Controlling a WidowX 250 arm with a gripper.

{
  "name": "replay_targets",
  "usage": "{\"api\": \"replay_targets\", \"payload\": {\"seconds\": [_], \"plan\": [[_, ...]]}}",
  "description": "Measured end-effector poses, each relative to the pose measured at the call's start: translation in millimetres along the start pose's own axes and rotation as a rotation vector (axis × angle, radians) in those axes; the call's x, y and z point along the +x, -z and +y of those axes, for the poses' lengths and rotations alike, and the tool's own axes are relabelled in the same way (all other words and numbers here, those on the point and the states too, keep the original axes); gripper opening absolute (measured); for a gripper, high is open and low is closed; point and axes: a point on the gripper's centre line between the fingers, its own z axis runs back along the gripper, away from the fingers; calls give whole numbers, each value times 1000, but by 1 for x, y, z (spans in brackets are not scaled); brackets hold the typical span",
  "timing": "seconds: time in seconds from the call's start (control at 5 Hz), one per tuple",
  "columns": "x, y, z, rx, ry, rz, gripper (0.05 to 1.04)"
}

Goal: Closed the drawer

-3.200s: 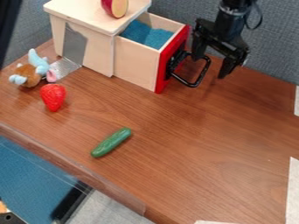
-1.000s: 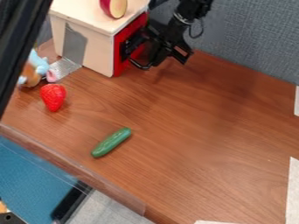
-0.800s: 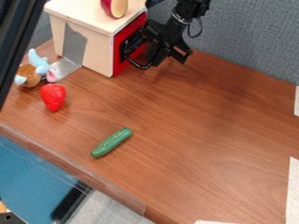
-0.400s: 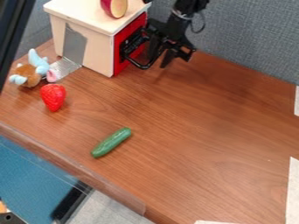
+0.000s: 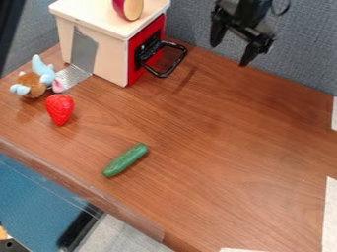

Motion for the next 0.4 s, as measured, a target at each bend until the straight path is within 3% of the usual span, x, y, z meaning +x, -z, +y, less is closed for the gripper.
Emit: {"api": "replay_targets", "payload": {"seconds": [0.4], "plan": [[-8,-13,-7,-113,-52,-10,1002]]}}
